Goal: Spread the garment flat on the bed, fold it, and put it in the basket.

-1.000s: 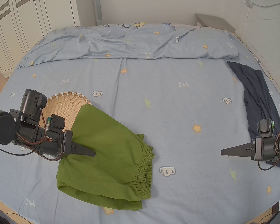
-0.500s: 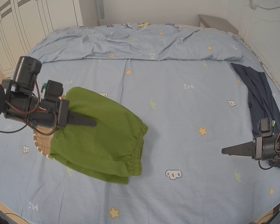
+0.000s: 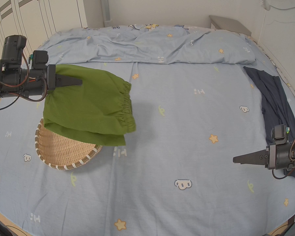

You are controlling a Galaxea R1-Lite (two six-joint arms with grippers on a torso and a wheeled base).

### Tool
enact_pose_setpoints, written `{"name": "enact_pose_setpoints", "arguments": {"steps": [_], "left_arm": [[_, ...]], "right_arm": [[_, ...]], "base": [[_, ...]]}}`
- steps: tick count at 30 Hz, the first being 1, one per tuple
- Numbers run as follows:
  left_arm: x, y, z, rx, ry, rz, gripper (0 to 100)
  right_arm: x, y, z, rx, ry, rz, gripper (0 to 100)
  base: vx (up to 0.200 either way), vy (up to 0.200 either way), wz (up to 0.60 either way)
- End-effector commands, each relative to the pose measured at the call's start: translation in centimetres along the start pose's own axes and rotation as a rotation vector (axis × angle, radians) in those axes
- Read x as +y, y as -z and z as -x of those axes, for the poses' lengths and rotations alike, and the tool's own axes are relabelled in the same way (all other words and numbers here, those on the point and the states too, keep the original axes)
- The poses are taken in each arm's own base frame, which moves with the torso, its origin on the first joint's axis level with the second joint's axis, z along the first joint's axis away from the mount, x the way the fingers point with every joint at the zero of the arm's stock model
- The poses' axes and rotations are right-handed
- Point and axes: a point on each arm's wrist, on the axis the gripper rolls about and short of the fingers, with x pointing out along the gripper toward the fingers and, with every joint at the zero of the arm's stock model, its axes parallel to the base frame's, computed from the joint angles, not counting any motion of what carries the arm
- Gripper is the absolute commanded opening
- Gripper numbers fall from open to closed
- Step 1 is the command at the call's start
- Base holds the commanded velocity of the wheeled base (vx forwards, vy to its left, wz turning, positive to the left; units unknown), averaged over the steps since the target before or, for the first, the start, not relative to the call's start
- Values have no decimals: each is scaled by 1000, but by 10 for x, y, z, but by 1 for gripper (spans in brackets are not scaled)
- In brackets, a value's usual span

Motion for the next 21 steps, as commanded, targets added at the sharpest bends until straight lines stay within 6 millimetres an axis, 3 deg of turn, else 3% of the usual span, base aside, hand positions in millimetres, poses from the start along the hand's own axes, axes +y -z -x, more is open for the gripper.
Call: {"name": "enact_pose_setpoints", "arguments": {"steps": [1, 5, 9, 19, 21], "left_arm": [[57, 3, -13, 0, -85, 69, 0], [90, 20, -20, 50, -132, 155, 0], [111, 39, -8, 76, -189, 230, 0], [134, 93, 14, 166, -293, 410, 0], [135, 96, 14, 175, -308, 418, 0]], "right_arm": [[0, 0, 1, -5, 6, 4, 100], [1, 0, 1, -6, 5, 5, 100], [2, 1, 0, 0, 0, 8, 100], [5, 2, 3, -8, -7, 20, 100], [5, 2, 3, -8, -7, 22, 100]], "base": [[0, 0, 0], [0, 0, 0], [0, 0, 0], [0, 0, 0], [0, 0, 0]]}}
